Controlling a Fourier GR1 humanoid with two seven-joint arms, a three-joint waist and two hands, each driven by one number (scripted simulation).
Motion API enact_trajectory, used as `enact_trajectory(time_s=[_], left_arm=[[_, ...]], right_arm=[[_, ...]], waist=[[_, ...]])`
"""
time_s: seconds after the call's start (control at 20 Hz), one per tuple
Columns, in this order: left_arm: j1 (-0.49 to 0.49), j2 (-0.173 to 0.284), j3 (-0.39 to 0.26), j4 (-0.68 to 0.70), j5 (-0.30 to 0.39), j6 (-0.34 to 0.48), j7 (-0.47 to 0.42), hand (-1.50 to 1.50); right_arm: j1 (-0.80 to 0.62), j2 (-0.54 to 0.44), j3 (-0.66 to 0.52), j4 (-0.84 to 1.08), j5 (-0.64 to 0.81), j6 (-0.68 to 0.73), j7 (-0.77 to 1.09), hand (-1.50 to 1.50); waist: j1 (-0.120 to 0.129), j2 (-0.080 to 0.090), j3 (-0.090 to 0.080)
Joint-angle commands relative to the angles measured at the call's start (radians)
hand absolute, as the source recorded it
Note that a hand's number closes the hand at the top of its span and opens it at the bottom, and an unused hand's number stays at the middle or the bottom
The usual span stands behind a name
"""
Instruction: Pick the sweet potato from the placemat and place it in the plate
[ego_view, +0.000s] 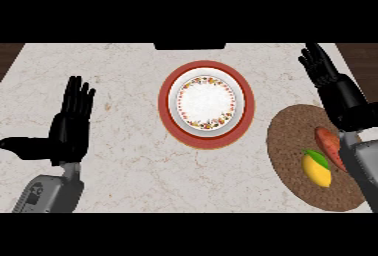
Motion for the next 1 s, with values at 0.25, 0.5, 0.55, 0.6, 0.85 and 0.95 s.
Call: enact_trajectory(time_s=[0.25,0.5,0.55,0.6,0.85,0.95], left_arm=[[-0.049,0.191,-0.107,0.062,-0.207,-0.017,0.172,0.00],[-0.036,0.193,-0.112,0.059,-0.181,-0.064,0.206,0.00],[-0.064,0.167,-0.118,0.070,-0.191,-0.041,0.215,0.00],[-0.036,0.179,-0.107,0.039,-0.170,-0.066,0.225,0.00],[-0.066,0.146,-0.109,0.052,-0.218,-0.071,0.247,0.00],[-0.037,0.149,-0.108,0.045,-0.206,-0.095,0.225,0.00]], right_arm=[[-0.015,0.084,-0.068,0.049,-0.289,0.159,0.212,-1.50],[0.212,-0.090,0.130,0.045,0.211,0.054,-0.051,-1.50],[0.246,-0.032,0.107,0.060,0.117,0.076,-0.057,-1.50],[0.293,-0.045,0.105,0.069,0.120,0.105,-0.113,-1.50],[0.349,-0.138,0.066,0.084,0.291,0.075,-0.302,-1.50],[0.334,-0.199,0.011,0.067,0.302,0.057,-0.329,-1.50]], waist=[[0.016,-0.015,0.006],[-0.003,-0.018,0.005],[-0.007,-0.017,0.006],[0.005,-0.019,0.005],[0.012,-0.020,0.003],[0.011,-0.021,0.003]])
